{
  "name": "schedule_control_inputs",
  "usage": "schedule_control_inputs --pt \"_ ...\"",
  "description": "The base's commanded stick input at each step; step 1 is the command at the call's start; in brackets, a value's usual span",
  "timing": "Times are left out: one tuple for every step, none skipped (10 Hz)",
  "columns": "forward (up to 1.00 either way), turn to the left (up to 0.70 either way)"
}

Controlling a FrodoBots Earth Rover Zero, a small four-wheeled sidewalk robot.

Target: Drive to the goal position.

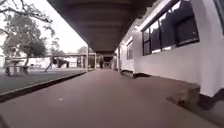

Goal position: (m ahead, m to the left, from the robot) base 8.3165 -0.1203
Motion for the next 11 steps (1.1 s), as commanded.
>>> schedule_control_inputs --pt "0.85 0.00" --pt "0.85 0.00" --pt "0.85 0.00" --pt "0.85 0.00" --pt "0.85 0.00" --pt "0.85 0.00" --pt "0.85 0.00" --pt "0.85 0.00" --pt "0.85 0.00" --pt "0.85 0.00" --pt "0.85 0.00"
